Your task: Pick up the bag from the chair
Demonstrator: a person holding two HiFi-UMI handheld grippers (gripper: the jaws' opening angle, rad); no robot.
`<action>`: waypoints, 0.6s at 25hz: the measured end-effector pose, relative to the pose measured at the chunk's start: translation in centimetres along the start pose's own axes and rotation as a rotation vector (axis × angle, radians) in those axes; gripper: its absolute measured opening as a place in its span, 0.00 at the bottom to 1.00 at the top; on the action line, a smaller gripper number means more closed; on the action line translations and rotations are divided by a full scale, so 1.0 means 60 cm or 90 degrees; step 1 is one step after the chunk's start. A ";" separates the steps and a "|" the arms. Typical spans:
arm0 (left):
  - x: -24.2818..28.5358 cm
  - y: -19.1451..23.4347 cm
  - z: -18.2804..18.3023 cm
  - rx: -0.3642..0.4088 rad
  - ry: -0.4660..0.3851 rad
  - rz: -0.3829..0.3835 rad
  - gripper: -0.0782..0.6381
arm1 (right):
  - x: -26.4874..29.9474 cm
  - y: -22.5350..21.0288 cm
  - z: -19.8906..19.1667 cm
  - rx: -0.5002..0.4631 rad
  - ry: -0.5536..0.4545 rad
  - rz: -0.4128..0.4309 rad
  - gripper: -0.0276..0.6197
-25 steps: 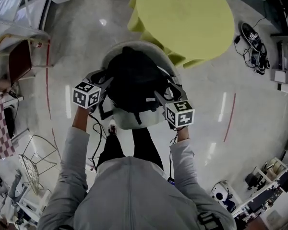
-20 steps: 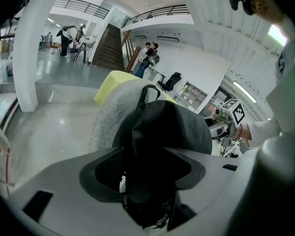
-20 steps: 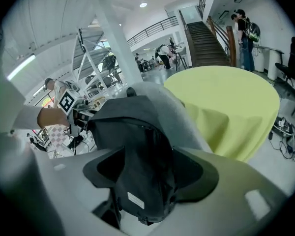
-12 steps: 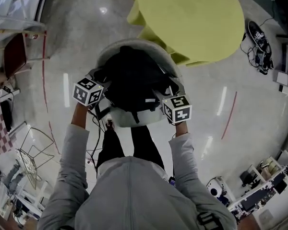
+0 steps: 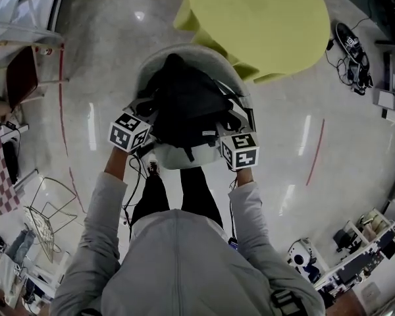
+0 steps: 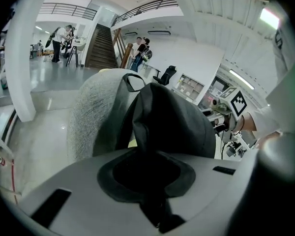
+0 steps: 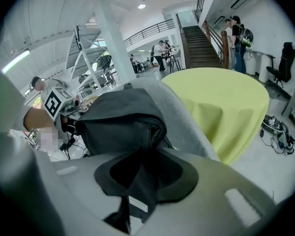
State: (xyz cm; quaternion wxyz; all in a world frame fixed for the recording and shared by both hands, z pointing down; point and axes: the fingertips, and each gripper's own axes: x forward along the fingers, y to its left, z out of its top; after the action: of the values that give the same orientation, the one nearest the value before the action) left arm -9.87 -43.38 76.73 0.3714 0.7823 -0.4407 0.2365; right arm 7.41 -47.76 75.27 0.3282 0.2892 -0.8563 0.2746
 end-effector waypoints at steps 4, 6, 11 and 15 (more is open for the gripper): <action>-0.024 -0.020 -0.010 0.008 -0.012 -0.007 0.18 | -0.039 0.022 -0.014 0.034 -0.031 -0.030 0.16; -0.040 -0.033 -0.006 0.005 -0.023 -0.010 0.17 | -0.065 0.032 -0.016 0.044 -0.045 -0.038 0.15; -0.084 -0.076 0.013 0.011 -0.064 -0.018 0.17 | -0.135 0.059 -0.010 0.061 -0.087 -0.051 0.13; -0.134 -0.113 0.028 0.038 -0.111 -0.029 0.17 | -0.194 0.096 -0.004 0.048 -0.123 -0.069 0.13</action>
State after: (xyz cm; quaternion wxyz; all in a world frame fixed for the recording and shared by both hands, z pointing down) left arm -7.97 -38.29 67.59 0.3131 0.8205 -0.4462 0.1722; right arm 10.80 -40.01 65.41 0.2471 0.3727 -0.8561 0.2593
